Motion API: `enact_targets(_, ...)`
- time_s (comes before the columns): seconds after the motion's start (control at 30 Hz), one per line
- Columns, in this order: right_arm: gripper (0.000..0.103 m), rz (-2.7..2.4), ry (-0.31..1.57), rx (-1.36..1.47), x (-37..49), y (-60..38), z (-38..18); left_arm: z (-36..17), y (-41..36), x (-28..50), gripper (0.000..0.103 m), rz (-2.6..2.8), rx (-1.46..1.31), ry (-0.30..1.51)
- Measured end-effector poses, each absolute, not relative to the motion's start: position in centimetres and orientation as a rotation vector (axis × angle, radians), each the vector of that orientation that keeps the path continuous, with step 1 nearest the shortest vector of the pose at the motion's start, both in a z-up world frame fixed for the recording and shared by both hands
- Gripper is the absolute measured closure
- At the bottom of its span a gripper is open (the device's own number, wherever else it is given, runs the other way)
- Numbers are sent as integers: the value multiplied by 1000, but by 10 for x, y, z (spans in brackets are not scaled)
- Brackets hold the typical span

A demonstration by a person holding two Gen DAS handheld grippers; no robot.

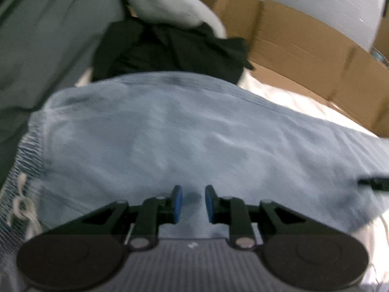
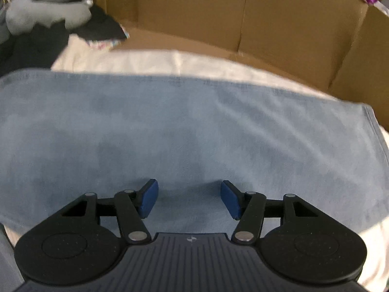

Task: Fold clothes

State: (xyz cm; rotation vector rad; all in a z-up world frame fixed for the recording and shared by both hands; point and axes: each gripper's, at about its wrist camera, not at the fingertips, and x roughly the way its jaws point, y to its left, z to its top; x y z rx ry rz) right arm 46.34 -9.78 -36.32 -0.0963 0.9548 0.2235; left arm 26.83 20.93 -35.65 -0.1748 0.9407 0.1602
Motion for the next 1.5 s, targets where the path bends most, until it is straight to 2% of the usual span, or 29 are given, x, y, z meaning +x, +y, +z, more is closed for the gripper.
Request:
enact_targets(0.37,39,408,874,-165,528,-78,-350,-384,180,271,81,74,-215,1027)
enact_targets(0.63,39,612,840,-271,582,-36,-361,-400,178,280,82,89,-212,1082)
enact_targets(0.93,41,905,817,-487,598,34,-371,-400,185,288,82,49,-228,1088)
enact_targets(1.0,47,935,827,-517,600,42,-372,-394,191,288,82,37,-278,1077)
enact_targets(1.07,71,962,837,-545,602,50,-372,-383,199,290,82,47,-305,1051)
enact_targets(1.17,85,975,853,-568,603,58,-370,-362,213,301,83,82,-302,1005)
enact_targets(1.27,92,966,854,-590,602,61,-368,-347,234,314,81,132,-289,955)
enact_targets(1.5,97,906,839,-627,599,68,-367,-349,299,345,81,368,-206,866)
